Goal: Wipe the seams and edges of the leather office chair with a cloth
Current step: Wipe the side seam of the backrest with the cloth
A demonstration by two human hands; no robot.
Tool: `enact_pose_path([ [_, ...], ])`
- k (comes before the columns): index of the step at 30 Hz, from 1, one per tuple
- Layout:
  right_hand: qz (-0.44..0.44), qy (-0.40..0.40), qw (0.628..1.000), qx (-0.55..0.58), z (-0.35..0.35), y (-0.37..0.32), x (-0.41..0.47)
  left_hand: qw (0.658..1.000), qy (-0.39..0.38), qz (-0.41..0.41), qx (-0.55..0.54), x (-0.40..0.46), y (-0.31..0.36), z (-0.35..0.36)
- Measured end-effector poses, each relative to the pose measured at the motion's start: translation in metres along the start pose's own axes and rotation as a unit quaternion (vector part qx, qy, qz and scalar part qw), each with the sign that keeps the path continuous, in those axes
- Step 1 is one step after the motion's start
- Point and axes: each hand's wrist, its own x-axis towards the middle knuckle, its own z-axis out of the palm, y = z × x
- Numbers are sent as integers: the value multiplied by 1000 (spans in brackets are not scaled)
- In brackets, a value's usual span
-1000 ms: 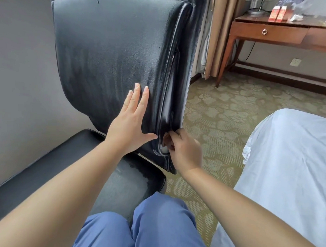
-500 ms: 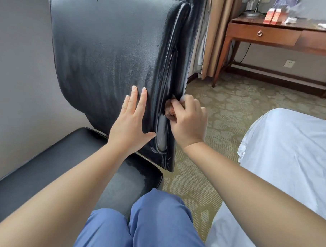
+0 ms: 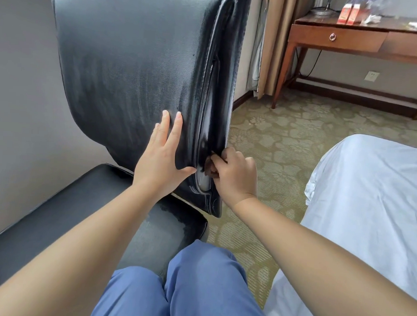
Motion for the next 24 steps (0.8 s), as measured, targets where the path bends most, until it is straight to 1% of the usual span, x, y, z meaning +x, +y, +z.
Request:
enact_pose_path([
  [2,-9,28,999,22,-9,4,5,1000,2,4,2,-1,0,-1],
  [6,-16,114,992,52,-32,6,36,1000,7,19,9,-2,-4,-3],
  [8,-10,125,991,46,-34,4,44,1000,11,23,6,-4,-5,-1],
  [12,15,108,993,33,-17,-2,22,999,40,32,-12,-10,-11,8],
  [16,20,57,998,30,5,-2,-7,996,74,48,-21,-12,-21,23],
  [20,35,28,998,35,19,-4,-20,993,94,62,-22,-10,-28,35],
  [24,13,-22,999,34,33,2,-32,993,100,53,-37,-9,-30,42],
])
